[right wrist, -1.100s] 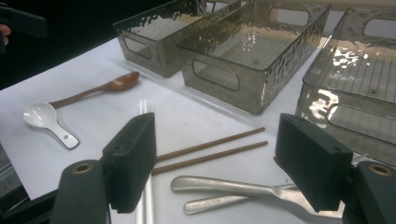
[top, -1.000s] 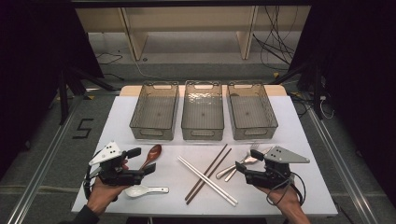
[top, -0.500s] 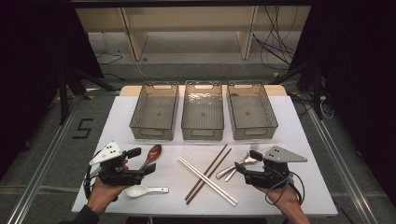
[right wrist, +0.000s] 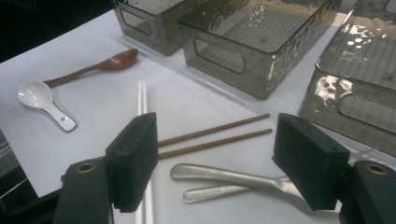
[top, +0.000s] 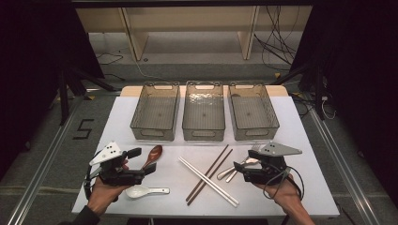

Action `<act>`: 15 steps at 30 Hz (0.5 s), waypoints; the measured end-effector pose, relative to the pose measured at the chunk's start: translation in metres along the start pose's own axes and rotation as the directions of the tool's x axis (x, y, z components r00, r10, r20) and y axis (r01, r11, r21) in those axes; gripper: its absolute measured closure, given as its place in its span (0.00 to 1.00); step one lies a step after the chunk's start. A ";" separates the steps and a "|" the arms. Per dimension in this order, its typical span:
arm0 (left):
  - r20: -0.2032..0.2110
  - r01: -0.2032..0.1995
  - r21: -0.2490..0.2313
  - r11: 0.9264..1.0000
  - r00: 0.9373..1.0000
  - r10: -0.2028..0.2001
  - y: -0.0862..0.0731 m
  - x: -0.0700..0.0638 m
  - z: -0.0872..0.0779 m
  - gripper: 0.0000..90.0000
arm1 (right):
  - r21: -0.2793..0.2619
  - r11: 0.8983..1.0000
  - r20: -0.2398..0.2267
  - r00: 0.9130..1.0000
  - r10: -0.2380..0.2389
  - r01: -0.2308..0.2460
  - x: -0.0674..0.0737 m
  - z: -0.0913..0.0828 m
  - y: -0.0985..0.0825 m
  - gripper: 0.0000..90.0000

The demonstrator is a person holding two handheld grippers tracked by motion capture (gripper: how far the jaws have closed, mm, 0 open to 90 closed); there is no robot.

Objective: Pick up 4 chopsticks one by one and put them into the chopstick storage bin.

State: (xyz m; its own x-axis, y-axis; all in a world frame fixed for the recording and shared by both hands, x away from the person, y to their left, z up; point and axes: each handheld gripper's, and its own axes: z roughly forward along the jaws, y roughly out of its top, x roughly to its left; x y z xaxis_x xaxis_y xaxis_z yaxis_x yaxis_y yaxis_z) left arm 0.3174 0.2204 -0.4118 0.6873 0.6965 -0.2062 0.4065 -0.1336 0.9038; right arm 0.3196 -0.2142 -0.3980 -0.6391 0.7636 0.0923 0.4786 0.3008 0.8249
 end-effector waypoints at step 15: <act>-0.009 -0.013 0.001 1.000 1.000 0.013 0.001 0.000 -0.001 0.16 | 0.264 0.959 -0.122 0.990 -0.074 0.104 0.020 0.049 0.010 0.55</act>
State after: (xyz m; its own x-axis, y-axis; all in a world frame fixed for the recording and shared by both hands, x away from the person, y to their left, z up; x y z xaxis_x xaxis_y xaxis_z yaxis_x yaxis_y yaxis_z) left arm 0.3174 0.2214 -0.4108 0.6874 0.7008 -0.1907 0.3981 -0.1440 0.9060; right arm 0.3406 -0.1680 -0.4151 -0.7411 0.6641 0.0983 0.5516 0.5188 0.6531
